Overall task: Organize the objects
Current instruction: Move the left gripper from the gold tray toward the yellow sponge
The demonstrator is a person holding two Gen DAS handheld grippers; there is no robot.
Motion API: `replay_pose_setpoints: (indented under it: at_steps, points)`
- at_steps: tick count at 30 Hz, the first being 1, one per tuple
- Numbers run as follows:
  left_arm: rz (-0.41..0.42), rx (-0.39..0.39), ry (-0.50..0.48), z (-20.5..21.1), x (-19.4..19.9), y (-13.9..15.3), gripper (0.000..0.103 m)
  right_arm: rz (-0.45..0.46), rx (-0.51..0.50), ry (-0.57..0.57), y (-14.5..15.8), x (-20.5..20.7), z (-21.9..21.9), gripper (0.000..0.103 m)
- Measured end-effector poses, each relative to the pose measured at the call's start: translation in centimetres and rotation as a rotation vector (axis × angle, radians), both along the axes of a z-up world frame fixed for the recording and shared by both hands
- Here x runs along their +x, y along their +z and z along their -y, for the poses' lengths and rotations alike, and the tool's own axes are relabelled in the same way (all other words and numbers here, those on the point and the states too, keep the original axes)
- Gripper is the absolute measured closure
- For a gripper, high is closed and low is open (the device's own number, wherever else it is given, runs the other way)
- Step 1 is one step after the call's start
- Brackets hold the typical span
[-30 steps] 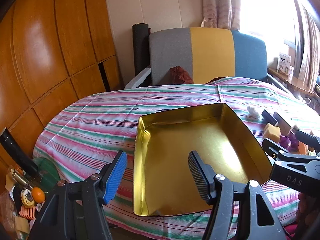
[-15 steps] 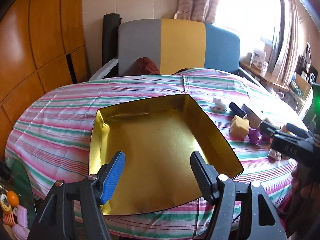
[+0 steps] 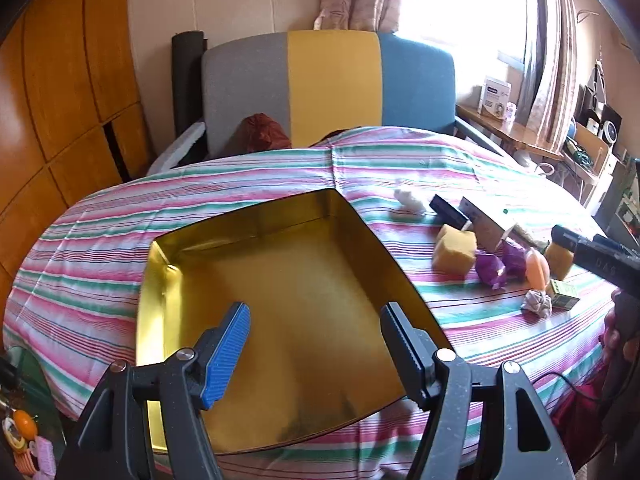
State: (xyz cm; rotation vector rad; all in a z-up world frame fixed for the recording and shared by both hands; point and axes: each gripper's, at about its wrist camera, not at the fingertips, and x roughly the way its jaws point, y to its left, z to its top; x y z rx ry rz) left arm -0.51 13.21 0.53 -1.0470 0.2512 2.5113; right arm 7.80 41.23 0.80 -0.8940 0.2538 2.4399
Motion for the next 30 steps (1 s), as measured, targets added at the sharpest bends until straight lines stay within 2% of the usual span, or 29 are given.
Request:
replay_pose_setpoints:
  at_steps: [5, 10, 14, 17, 22, 30]
  points:
    - [0.033, -0.023, -0.008, -1.9, -0.3, -0.4, 0.034, -0.020, -0.053, -0.032, 0.3, 0.7, -4.3, 0.000]
    - [0.069, -0.035, -0.081, -4.2, -0.7, -0.9, 0.034, -0.065, -0.138, -0.085, -0.6, 1.4, -9.8, 0.000]
    - [0.141, 0.006, -0.144, -5.9, -1.6, -1.1, 0.034, -0.103, -0.222, -0.133, -1.9, 2.4, -13.1, 0.000]
    - [0.165, 0.014, -0.195, -7.9, -1.9, -0.8, 0.034, -0.161, -0.371, -0.182, -3.0, 3.5, -15.2, 0.000]
    - [0.205, -0.019, -0.275, -12.1, -2.7, -1.0, 0.034, -0.210, -0.445, -0.218, -3.4, 4.2, -16.0, 0.000]
    - [0.271, -0.117, -0.330, -18.9, -6.6, -3.6, 0.036, -0.228, -0.466, -0.183, -3.4, 4.0, -15.9, 0.000]
